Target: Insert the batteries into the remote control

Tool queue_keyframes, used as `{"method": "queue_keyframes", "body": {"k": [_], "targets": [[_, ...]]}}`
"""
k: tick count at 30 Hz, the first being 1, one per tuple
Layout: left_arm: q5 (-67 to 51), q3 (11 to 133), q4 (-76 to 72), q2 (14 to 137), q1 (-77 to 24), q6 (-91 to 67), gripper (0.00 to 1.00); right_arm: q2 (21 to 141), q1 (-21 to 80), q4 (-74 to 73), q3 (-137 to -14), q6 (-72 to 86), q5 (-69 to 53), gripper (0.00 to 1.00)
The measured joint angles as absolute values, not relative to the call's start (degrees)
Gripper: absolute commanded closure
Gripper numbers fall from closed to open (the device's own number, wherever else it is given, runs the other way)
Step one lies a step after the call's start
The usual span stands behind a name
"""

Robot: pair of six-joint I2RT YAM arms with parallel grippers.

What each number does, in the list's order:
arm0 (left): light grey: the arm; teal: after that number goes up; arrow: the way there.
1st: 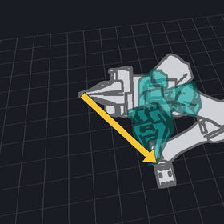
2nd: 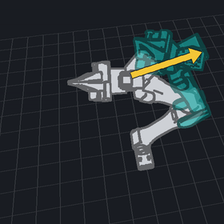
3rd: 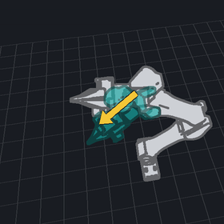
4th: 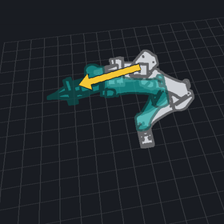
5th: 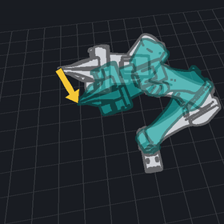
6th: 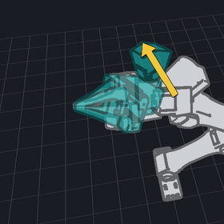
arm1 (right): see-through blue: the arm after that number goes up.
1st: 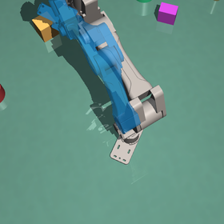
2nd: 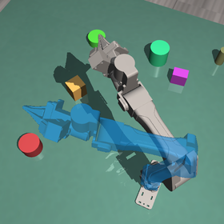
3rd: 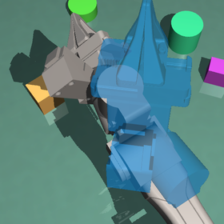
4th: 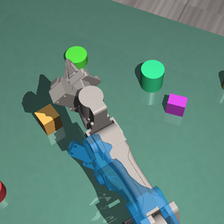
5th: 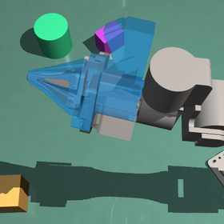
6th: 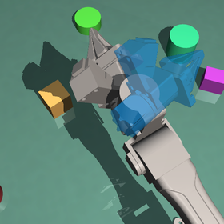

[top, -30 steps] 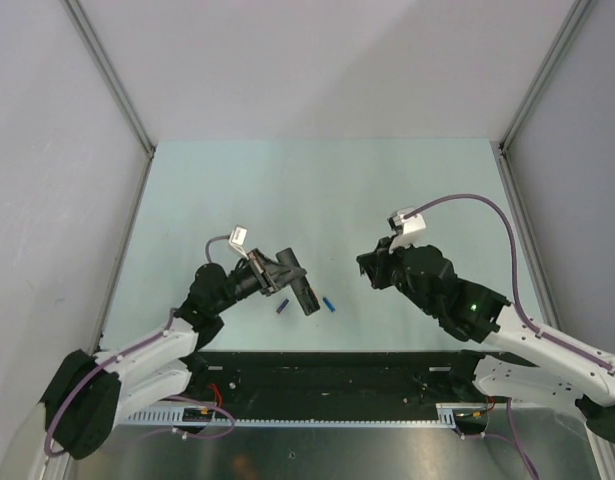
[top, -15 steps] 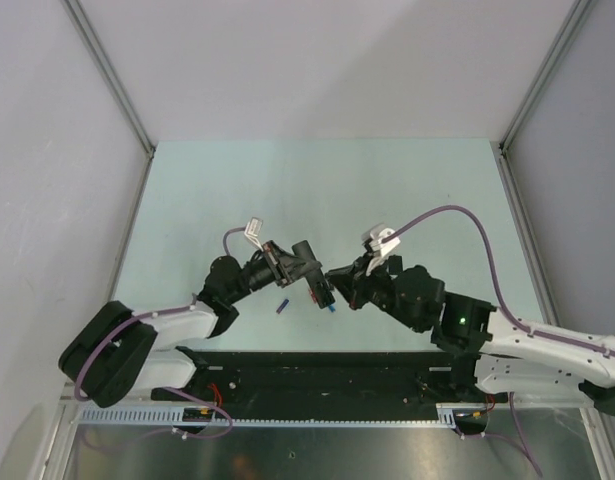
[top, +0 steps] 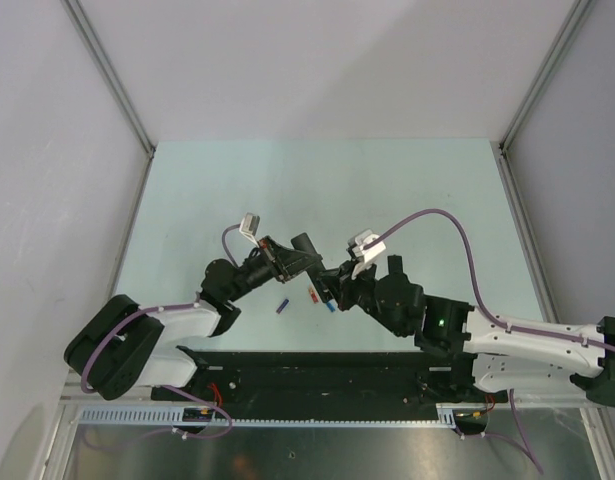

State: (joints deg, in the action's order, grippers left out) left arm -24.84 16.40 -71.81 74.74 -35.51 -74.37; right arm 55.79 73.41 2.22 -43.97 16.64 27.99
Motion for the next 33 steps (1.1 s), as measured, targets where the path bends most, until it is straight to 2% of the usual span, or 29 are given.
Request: {"method": "queue_keyframes", "body": {"k": [33], "targets": [[-25.89, 16.40, -72.36, 75.02, -35.53, -76.53, 1.00, 57.98, 74.94, 3.20, -42.98, 16.95, 30.37, 1.00]]}}
